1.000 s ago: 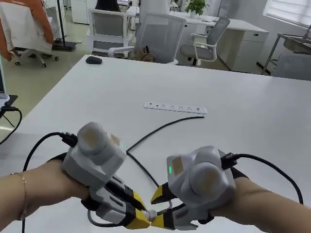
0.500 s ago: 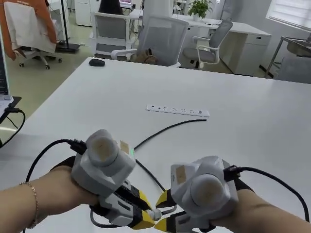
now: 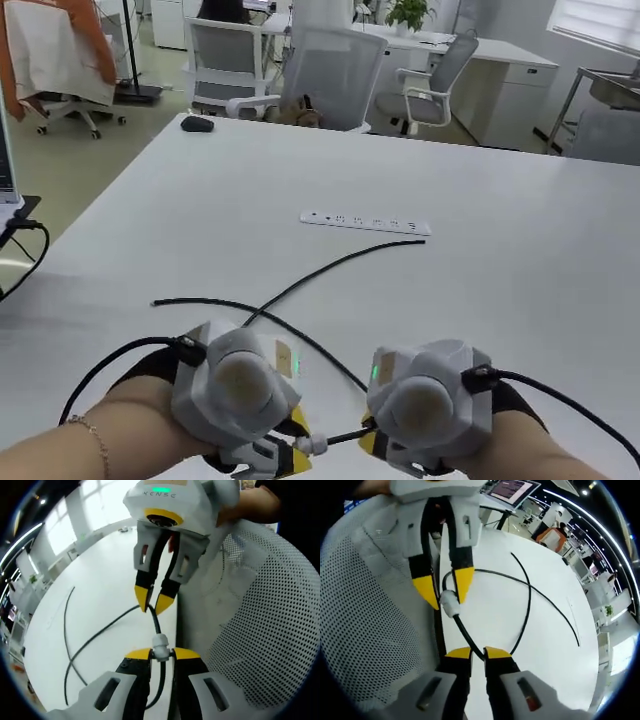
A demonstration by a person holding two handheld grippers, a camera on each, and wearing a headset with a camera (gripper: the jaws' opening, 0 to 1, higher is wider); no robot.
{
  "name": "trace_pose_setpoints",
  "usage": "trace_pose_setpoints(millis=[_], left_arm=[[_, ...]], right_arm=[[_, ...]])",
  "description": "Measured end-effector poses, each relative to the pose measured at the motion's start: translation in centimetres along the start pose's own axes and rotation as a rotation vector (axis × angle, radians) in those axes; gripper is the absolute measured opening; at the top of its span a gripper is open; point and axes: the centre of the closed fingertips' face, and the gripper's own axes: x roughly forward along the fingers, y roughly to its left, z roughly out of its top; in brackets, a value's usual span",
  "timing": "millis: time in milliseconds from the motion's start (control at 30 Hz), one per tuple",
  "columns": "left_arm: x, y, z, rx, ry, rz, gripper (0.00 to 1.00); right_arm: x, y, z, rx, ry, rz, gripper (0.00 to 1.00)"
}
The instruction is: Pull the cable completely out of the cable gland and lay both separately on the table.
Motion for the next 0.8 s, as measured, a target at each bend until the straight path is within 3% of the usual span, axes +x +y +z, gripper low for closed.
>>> trace_pose_setpoints(millis=[133, 233, 300, 333, 400, 433, 467, 533, 600, 633, 700, 733, 800], left_arm=[[-0.2, 0.9, -0.4, -0.002, 0.012, 0.039, 0.17], [-0.5, 1.6, -1.0, 0.004, 0.032, 0.074, 0.17], [-0.9, 1.7, -0.1, -0.032, -0.022, 0.074, 0.17], [-1.0, 1.8, 0.4, -0.045, -0.046, 0.075, 0.17], [-1.0, 1.9, 0.3, -0.037, -0.035, 0.080, 0.17], [-1.0, 2.0, -0.1, -0.028, -0.015, 0.087, 0.17], [-0.9, 1.9, -0.1, -0.023, -0.015, 0.086, 0.17], [-0.9, 1.7, -0.1, -0.025, -0.017, 0.082, 0.17], [-1.0, 1.7, -0.2, -0.019, -0.012, 0.083, 0.17], [-1.0, 1.7, -0.1, -0.021, -0.018, 0.080, 0.17], [-0.9, 1.6, 0.5, -0.028, -0.044, 0.069, 0.17], [-0.9, 1.6, 0.6, -0.018, -0.041, 0.071, 0.17], [-0.7, 1.5, 0.4, -0.015, -0.034, 0.067, 0.17]], right_arm=[[-0.1, -1.4, -1.6, 0.107, 0.052, -0.058, 0.08], [-0.8, -3.1, -3.9, 0.187, 0.153, -0.150, 0.08], [-0.9, -3.6, -4.5, 0.170, 0.159, -0.161, 0.08], [-1.1, -3.7, -4.9, 0.227, 0.173, -0.170, 0.08], [-1.1, -3.9, -5.2, 0.215, 0.182, -0.174, 0.07], [-1.3, -3.8, -6.0, 0.177, 0.241, -0.171, 0.04], [-1.0, -3.5, -5.8, 0.156, 0.231, -0.151, 0.03], [-0.4, -2.3, -4.4, 0.200, 0.168, -0.106, 0.18], [-0.1, -1.7, -3.7, 0.164, 0.157, -0.081, 0.31], [0.1, -1.7, -3.1, 0.120, 0.137, -0.074, 0.33], [0.3, -1.1, -0.9, 0.078, 0.043, -0.049, 0.32], [0.2, -1.3, -0.4, 0.061, 0.021, -0.066, 0.31], [0.3, -1.2, -0.3, 0.034, 0.031, -0.065, 0.33]])
